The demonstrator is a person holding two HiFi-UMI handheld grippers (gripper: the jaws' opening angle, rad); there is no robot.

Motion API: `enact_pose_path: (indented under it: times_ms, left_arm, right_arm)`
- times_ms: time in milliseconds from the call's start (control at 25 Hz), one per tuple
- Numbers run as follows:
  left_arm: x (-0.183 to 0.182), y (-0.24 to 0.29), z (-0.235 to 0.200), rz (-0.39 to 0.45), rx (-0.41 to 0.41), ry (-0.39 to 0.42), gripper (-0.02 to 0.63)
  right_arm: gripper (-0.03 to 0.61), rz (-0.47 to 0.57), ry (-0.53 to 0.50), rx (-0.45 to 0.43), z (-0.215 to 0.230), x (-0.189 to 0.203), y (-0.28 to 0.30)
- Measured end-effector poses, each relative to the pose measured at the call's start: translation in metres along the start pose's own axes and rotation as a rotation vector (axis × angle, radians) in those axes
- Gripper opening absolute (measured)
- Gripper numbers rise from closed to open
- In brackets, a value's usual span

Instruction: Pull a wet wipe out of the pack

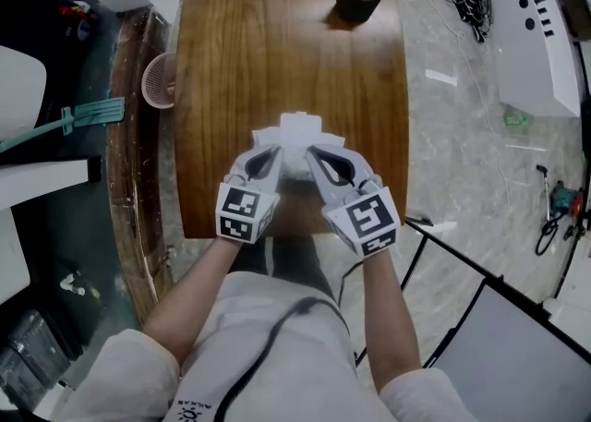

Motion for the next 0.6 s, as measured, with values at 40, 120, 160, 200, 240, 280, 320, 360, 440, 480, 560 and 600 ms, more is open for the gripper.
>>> enact_pose_path:
  times_ms: [40, 120, 160, 200, 240, 280, 320, 360, 440, 480, 560, 600]
  left_arm:
    - [0.001, 0.0, 0.0, -0.002, 0.001, 0.003, 0.009]
    - [0.0, 0.0, 0.001, 0.002, 0.005, 0.003, 0.008]
    - [-0.001, -0.001, 0.002, 0.004, 0.006, 0.002, 0.008]
    - [-0.002, -0.001, 0.003, 0.004, 0.006, 0.001, 0.008]
    - [-0.003, -0.001, 0.004, 0.002, 0.006, 0.001, 0.008]
    - [-0.003, -0.002, 0.005, 0.001, 0.006, 0.002, 0.008]
    - [-0.003, -0.002, 0.005, -0.001, 0.005, 0.004, 0.006]
    - [-0.003, -0.002, 0.005, -0.002, 0.005, 0.004, 0.006]
    - [-0.003, -0.003, 0.006, -0.007, 0.004, 0.003, 0.008]
    - [-0.003, -0.003, 0.006, -0.008, 0.004, 0.003, 0.006]
    - [-0.003, -0.003, 0.005, -0.008, 0.003, 0.004, 0.006]
    - [-0.003, -0.003, 0.005, -0.01, 0.002, 0.004, 0.008]
  right_arm:
    - [0.005, 0.012, 0.004, 0.003, 0.0, -0.003, -0.002]
    - [0.005, 0.033, 0.012, 0.008, -0.001, -0.009, -0.008]
    - [0.005, 0.042, 0.013, 0.011, -0.001, -0.011, -0.011]
    - [0.005, 0.048, 0.013, 0.016, 0.0, -0.013, -0.014]
    - [0.005, 0.053, 0.013, 0.021, 0.0, -0.015, -0.017]
    - [0.005, 0.058, 0.014, 0.027, 0.0, -0.016, -0.02]
    - [0.005, 0.064, 0.014, 0.034, 0.001, -0.017, -0.022]
    - [0.005, 0.07, 0.013, 0.042, 0.002, -0.019, -0.025]
    - [0.005, 0.085, 0.016, 0.06, 0.006, -0.022, -0.032]
    - [0.005, 0.091, 0.021, 0.068, 0.008, -0.023, -0.036]
    - [0.006, 0.107, 0.024, 0.083, 0.011, -0.03, -0.043]
    - [0.005, 0.119, 0.023, 0.091, 0.012, -0.034, -0.047]
Point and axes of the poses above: the fingertips, and each gripper's own axes: y forward along the fingers, z to its right, x out of its underside, the point moved 7 cm from there along -y, backward along the fingers, and after that the axes turned 6 degrees about -y, right-handed, at the moved point
